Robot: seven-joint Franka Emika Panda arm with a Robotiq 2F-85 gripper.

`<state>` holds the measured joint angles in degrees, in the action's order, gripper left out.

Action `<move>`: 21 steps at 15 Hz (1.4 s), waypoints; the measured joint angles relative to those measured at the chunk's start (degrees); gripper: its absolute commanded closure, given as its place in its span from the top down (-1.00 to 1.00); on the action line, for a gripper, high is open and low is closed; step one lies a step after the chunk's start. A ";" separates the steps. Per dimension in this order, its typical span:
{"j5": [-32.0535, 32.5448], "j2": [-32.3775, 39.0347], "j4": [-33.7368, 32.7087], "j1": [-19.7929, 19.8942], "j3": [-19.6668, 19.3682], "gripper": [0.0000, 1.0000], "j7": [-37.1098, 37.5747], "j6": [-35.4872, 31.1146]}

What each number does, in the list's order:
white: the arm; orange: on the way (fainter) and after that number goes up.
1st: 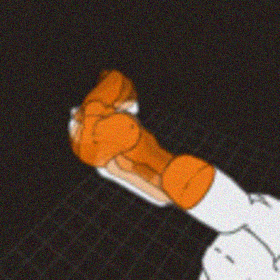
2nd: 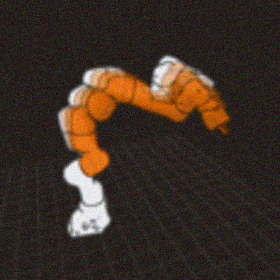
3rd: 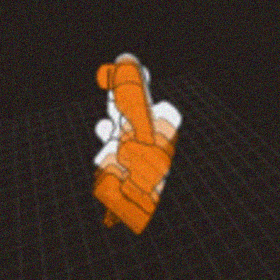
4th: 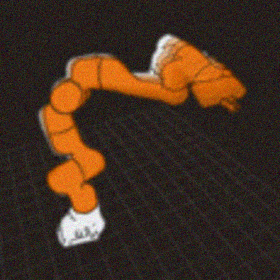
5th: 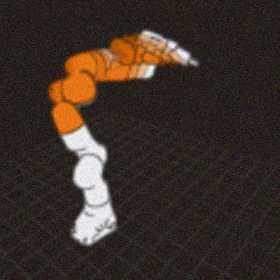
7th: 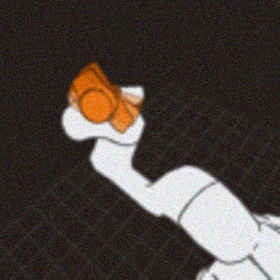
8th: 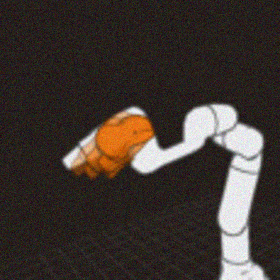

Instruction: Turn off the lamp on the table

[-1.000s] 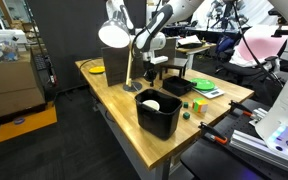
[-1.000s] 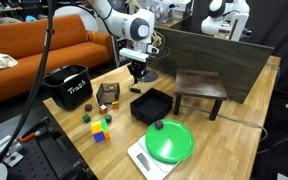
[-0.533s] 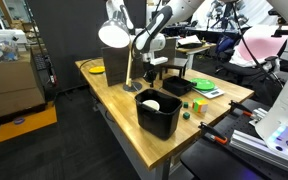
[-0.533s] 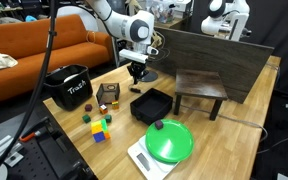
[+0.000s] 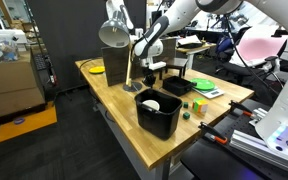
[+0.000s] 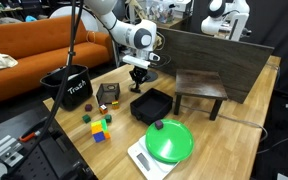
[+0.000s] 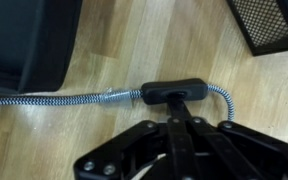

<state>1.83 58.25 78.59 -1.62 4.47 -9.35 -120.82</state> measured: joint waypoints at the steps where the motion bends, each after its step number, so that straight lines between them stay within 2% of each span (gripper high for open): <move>1: 0.06 0.64 -0.95 -0.01 -0.05 -1.00 0.00 0.24; 8: 0.47 2.53 -4.33 -0.42 -0.09 -1.00 0.00 1.68; 14: 0.84 -0.20 -4.99 -0.34 -1.67 -1.00 0.35 1.53; 17: 0.83 -2.92 -3.24 -0.29 -2.43 -1.00 1.66 1.28; 21: 0.82 -7.66 2.77 -0.29 -2.80 -1.00 5.12 -0.34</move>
<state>2.65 50.59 81.36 -1.91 1.67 -4.23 -121.16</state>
